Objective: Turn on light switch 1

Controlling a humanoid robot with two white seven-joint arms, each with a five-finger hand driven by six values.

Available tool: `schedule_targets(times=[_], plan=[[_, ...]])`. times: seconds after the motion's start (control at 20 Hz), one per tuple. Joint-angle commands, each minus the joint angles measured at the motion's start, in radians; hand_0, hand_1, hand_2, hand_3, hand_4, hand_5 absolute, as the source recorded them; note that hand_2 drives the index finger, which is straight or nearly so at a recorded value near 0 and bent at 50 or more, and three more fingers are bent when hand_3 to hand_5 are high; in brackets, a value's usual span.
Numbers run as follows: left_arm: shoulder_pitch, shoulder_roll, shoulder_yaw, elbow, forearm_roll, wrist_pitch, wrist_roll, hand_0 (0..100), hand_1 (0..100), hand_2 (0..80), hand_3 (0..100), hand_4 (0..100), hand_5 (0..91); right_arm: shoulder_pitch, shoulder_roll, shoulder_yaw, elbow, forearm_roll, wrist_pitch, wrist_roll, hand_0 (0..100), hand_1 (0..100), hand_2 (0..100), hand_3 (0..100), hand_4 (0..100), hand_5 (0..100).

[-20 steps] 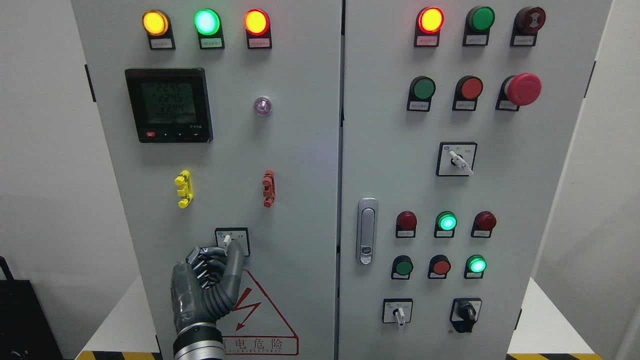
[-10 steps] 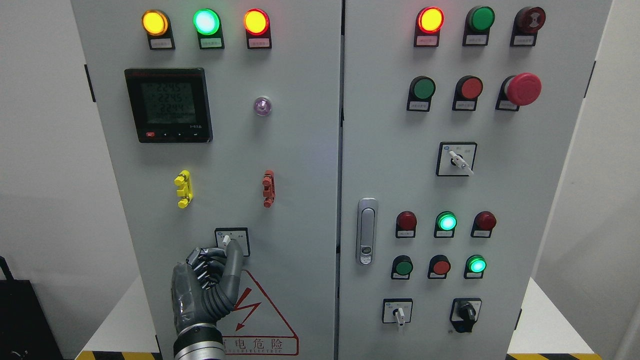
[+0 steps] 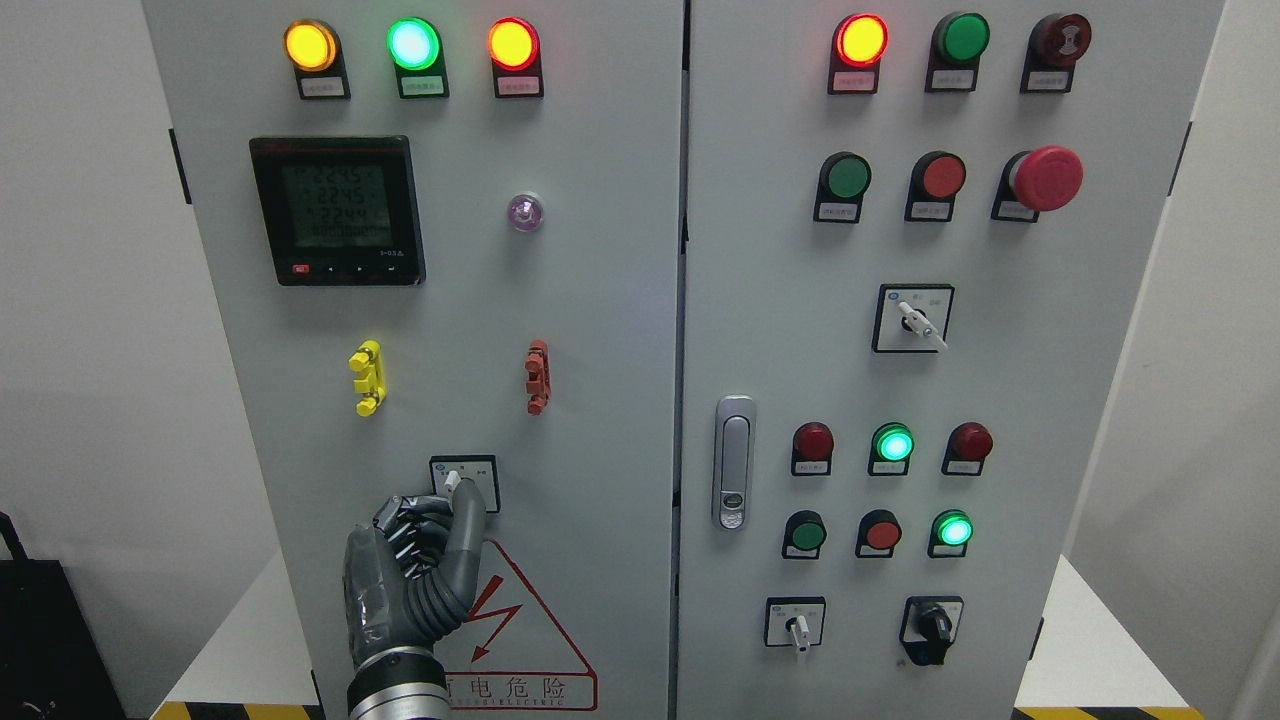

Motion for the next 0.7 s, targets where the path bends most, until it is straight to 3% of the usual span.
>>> schedule_targets(times=[0.0,0.65], plan=[[0.0,-0.001,0.0,0.0,0.0,0.0,-0.002,88,52,59.9,89,90,79.3,0.0,0.0,0.0,0.0,0.0,-0.001,0.001,5,0,0,0,0,0],[0.0,-0.001,0.0,0.0,0.022,-0.001,0.0,99,52,63.2,90,91,79.4,0.0,0.0,0.0,0.0,0.0,-0.001,-0.001,5,0,0,0,0,0]])
